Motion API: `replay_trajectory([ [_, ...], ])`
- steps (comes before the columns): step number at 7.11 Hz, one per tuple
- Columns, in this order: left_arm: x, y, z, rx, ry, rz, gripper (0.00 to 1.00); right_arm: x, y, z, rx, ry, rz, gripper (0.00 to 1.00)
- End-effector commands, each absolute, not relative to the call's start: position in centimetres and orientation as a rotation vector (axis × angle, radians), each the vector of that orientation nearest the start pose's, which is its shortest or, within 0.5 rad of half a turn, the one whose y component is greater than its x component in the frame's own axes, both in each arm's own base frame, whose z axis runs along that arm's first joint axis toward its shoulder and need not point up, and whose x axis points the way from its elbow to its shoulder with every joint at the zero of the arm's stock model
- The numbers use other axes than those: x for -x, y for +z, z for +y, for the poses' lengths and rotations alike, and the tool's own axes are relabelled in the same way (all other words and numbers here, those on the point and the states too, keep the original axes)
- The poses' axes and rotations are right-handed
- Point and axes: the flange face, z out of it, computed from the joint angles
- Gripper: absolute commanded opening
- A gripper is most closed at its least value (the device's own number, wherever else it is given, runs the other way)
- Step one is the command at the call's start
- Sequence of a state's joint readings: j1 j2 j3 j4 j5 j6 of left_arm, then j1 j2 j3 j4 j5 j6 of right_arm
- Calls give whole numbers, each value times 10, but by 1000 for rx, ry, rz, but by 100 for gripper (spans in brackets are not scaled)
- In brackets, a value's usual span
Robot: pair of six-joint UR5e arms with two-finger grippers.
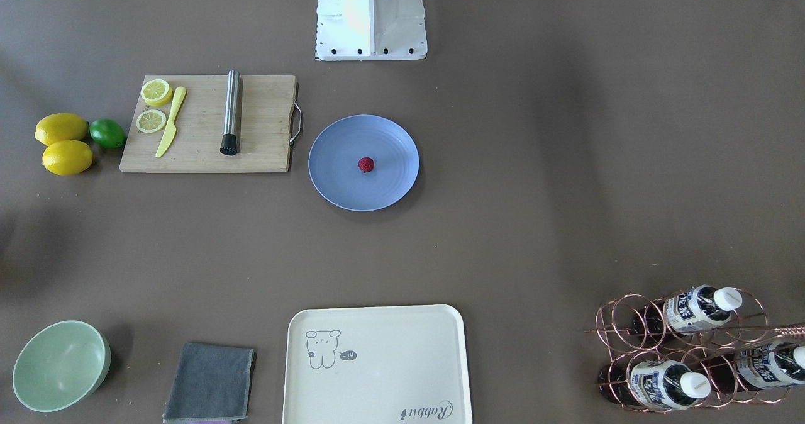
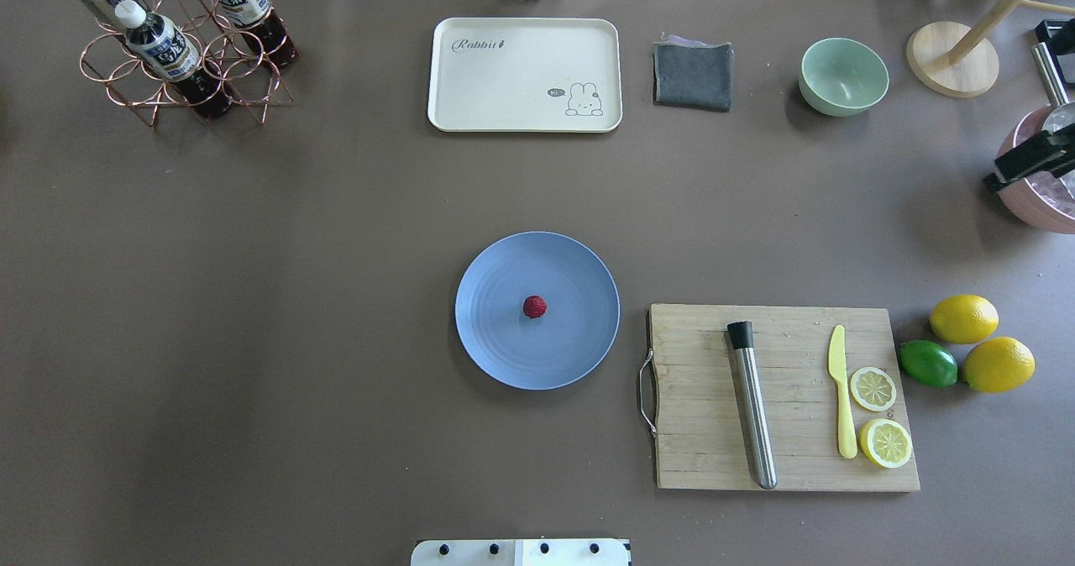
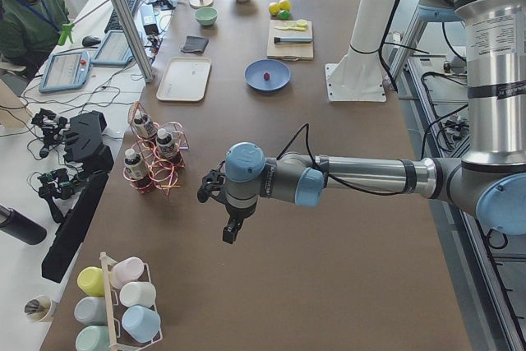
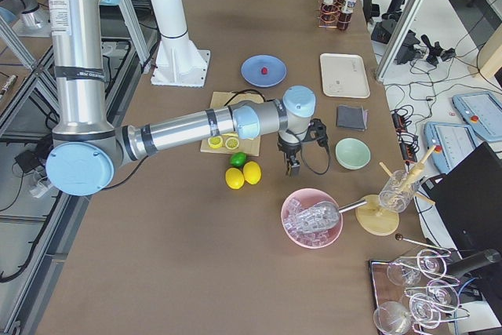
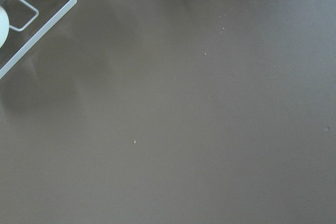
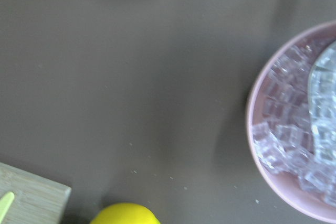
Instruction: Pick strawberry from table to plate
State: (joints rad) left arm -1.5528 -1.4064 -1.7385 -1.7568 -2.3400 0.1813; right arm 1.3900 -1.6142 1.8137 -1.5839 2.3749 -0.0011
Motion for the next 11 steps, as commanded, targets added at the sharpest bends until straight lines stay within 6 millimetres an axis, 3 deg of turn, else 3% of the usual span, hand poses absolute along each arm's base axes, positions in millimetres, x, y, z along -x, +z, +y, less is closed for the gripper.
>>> replay_trajectory([
  [1,77,656,-408,-219,211,753,98,-31,608,-438,-74,-161,-812,100],
  [2,85,653,-401,-225,195,751,98,-41,619,-430,-62,-131,-811,100],
  [5,88,638,-411,-254,199,742,98,-79,649,-406,-61,-83,-811,100],
  [11,87,634,-416,-262,200,741,98,-88,643,-408,-49,-48,-825,100],
])
